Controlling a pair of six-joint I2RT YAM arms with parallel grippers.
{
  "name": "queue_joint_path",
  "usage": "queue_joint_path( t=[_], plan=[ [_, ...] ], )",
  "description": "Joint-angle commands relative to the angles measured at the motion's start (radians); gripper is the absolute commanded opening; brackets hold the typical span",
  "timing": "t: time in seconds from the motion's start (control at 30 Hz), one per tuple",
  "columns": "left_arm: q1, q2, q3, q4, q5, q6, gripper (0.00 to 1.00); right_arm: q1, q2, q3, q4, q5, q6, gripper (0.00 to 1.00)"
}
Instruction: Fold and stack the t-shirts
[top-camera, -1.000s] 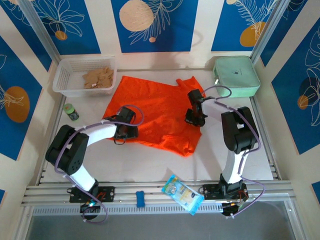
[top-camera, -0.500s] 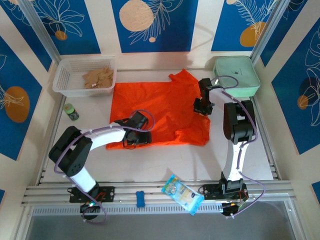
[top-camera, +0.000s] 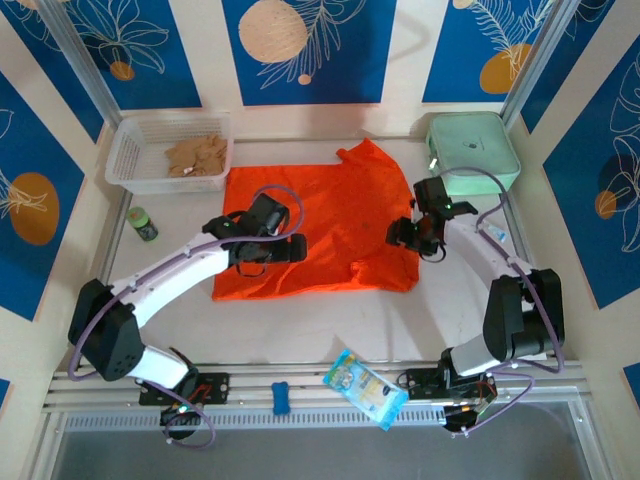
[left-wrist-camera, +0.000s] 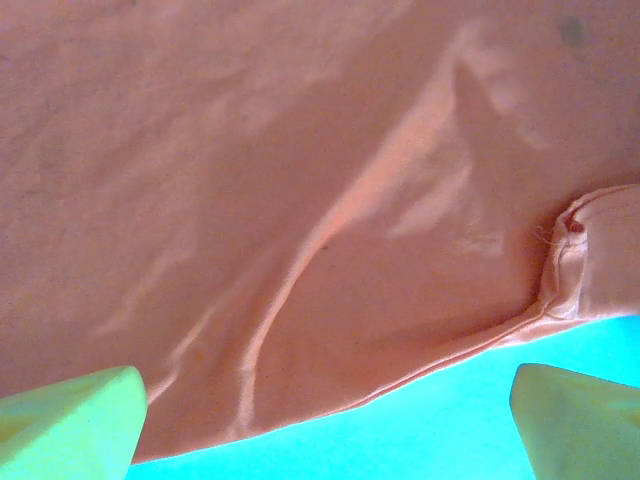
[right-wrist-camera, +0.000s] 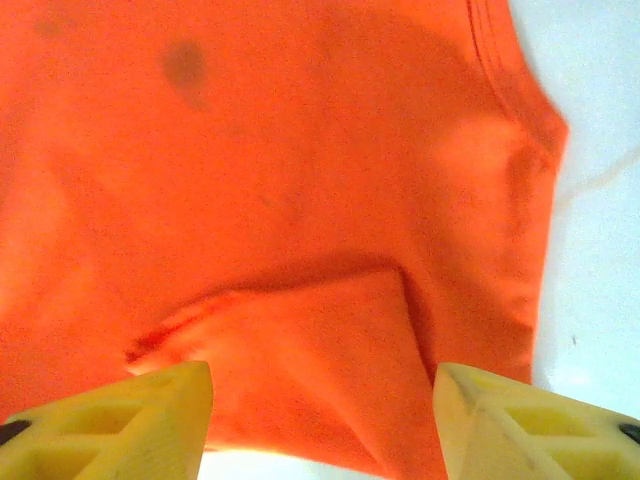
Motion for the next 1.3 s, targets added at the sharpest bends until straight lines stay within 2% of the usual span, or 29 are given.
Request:
queue_joint_path(
  t=[0.0, 0.2, 0.47, 0.67, 0.87, 1.03, 1.17, 1.27],
  plan=[
    [0.010, -0.012, -0.003, -0.068, -0.018, 0.023, 0.94, -0.025, 0.006, -0.053, 0.002, -0.045, -0.020, 0.58],
    [0.010, -0.026, -0.048, -0.043, 0.000, 0.003, 0.94, -0.030, 0.047, -0.074, 0.062, -0.095, -0.031, 0.53],
    [0.010, -0.027, -0.069, -0.037, 0.002, -0.009, 0.94, -0.030, 0.147, -0.054, 0.095, -0.099, -0.037, 0.48],
    [0.011, -0.022, -0.059, -0.041, 0.000, -0.006, 0.94, -0.016, 0.165, -0.034, 0.097, -0.112, -0.036, 0.42],
    [0.012, -0.010, -0.053, -0.037, 0.010, -0.006, 0.95, 0.005, 0.151, -0.028, 0.079, -0.106, -0.032, 0.30],
    [0.011, 0.000, -0.049, -0.032, 0.017, -0.007, 0.95, 0.019, 0.128, -0.033, 0.057, -0.096, -0.028, 0.11],
    [0.011, 0.001, -0.049, -0.028, 0.023, -0.009, 0.95, 0.032, 0.074, -0.031, 0.021, -0.086, -0.023, 0.00],
    [0.011, -0.002, -0.053, -0.020, 0.029, -0.013, 0.95, 0.047, 0.022, -0.034, -0.008, -0.087, -0.014, 0.00]
  ],
)
